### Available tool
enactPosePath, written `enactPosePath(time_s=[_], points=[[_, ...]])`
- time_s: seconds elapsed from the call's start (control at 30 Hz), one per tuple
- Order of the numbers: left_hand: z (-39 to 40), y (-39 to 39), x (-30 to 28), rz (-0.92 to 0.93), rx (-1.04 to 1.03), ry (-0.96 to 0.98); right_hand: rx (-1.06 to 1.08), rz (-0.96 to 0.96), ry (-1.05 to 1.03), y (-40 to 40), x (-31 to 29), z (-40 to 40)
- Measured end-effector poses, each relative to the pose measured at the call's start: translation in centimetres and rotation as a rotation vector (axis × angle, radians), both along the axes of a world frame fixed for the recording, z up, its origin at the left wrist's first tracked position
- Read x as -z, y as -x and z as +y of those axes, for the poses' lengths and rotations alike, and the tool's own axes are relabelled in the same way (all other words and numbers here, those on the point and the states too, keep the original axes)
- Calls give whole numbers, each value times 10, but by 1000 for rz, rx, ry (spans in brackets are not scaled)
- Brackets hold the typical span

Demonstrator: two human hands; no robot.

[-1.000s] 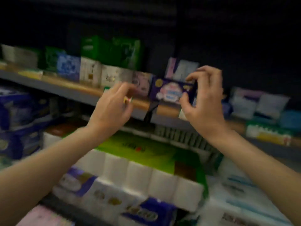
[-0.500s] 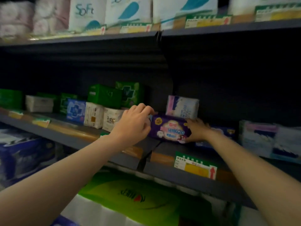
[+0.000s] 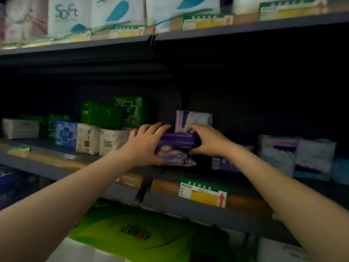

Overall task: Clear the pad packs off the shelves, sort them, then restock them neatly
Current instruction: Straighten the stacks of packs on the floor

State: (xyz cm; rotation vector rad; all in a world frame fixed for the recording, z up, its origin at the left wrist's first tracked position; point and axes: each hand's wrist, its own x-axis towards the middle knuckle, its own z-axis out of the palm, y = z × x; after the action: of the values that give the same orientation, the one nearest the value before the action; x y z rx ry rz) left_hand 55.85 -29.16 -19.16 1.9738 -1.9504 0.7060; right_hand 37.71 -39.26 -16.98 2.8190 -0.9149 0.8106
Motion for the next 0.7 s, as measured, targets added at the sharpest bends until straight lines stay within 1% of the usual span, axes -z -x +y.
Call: enactPosePath(time_s=[0.03,0.1,0.13,0.17,0.2,0.23,0.27,0.33,0.37,0.4,0.47,0.5,0.53,0.6,0.7], points=[[-2,0,-6,-2,-29,-54,-74,-12,-87,5,-5,7],[-5,0,-17,18,-70,-195,-157,17,-342,22,-14,17],[-6,1,-20,20,-78,-252,-147,28,-447,32,-18,17],[-7,3,-20,9,-79,-284,-111,13,-498,42,-20,13],[-8,4,-20,-8,-74,-291,-44,-22,-481,51,-20,4],[-8,5,-19,-14,-64,-287,66,-38,-408,60,-18,-8],[-7,5,-19,-4,-52,-283,207,15,-327,68,-14,-19],[-6,5,-18,33,-29,-277,438,223,-314,77,1,-38],[-4,4,-17,40,-27,-264,488,299,-345,78,8,-43],[-3,4,-16,33,-28,-236,494,312,-388,78,12,-43],[0,4,-11,-7,-37,-128,435,234,-455,75,9,-37],[2,3,-7,-24,-50,-63,414,234,-476,72,8,-33],[4,3,-4,-30,-66,-1,423,282,-487,70,7,-30],[8,1,2,-15,-91,110,475,408,-463,65,8,-26],[15,-2,5,47,-94,229,533,518,-352,62,4,-13]])
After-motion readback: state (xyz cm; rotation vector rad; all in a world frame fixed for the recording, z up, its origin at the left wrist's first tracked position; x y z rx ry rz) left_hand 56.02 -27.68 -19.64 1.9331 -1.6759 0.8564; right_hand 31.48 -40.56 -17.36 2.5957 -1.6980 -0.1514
